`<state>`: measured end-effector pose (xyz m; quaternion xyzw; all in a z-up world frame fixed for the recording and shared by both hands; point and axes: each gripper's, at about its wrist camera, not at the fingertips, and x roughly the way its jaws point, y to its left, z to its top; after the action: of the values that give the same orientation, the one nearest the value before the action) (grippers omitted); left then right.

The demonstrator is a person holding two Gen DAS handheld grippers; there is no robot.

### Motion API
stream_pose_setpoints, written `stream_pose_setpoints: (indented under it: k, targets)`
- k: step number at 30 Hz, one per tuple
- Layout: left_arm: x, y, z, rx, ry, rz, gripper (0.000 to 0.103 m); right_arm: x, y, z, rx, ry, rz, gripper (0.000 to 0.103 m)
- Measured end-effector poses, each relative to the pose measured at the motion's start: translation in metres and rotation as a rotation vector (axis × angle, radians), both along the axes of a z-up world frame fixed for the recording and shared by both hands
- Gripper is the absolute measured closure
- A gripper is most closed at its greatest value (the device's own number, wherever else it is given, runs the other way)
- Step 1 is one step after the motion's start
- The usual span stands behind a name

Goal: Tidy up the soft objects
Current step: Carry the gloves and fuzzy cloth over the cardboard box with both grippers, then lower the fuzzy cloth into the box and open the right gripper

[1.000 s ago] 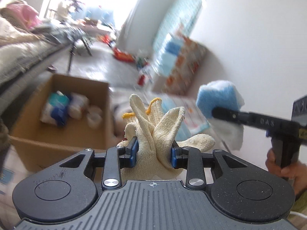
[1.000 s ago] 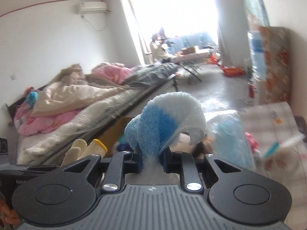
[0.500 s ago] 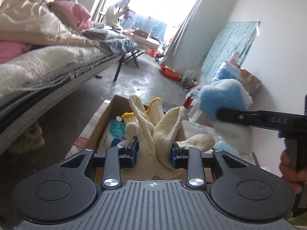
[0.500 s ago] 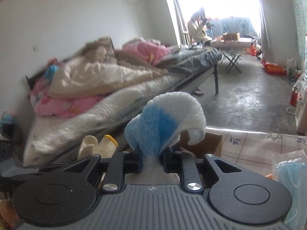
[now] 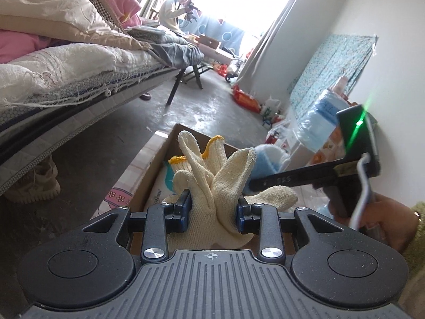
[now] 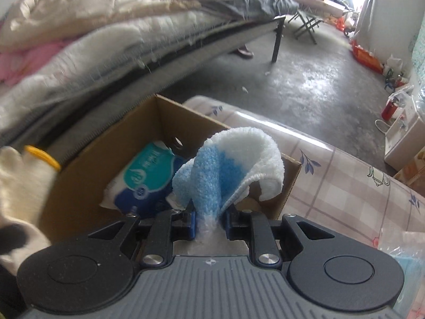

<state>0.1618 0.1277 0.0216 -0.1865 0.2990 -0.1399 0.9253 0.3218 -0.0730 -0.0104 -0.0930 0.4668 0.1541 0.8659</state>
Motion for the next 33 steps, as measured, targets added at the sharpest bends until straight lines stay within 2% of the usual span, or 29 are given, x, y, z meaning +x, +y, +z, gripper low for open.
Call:
stream_pose_setpoints:
  k: [5, 7, 12, 14, 18, 22, 28, 31, 33]
  targets:
    - [-0.001, 0.010, 0.002, -0.001, -0.017, 0.017, 0.072, 0.016, 0.015, -0.013, -0.074, 0.022, 0.013, 0.082]
    - [-0.003, 0.013, 0.003, -0.002, -0.016, 0.023, 0.072, 0.018, 0.017, -0.013, -0.068, 0.022, 0.016, 0.082]
    - [-0.016, 0.025, 0.011, -0.007, -0.035, 0.042, 0.072, -0.008, 0.013, 0.008, 0.070, 0.019, 0.055, 0.082]
    - [-0.021, 0.032, 0.015, -0.013, -0.044, 0.049, 0.072, -0.023, 0.015, 0.016, 0.131, 0.048, 0.091, 0.082]
    - [-0.031, 0.046, 0.024, -0.034, -0.063, 0.071, 0.072, -0.050, 0.031, 0.015, 0.181, 0.136, 0.162, 0.082]
    - [-0.040, 0.055, 0.031, -0.037, -0.080, 0.105, 0.072, -0.051, 0.055, -0.006, 0.212, 0.240, 0.180, 0.082]
    - [-0.041, 0.063, 0.028, -0.030, -0.071, 0.122, 0.072, -0.026, 0.086, -0.052, 0.269, 0.403, 0.096, 0.080]
    - [-0.040, 0.066, 0.026, -0.033, -0.069, 0.126, 0.072, -0.020, 0.091, -0.067, 0.308, 0.446, 0.059, 0.079]
    - [-0.040, 0.067, 0.025, -0.032, -0.067, 0.126, 0.072, -0.017, 0.090, -0.076, 0.322, 0.478, 0.038, 0.074]
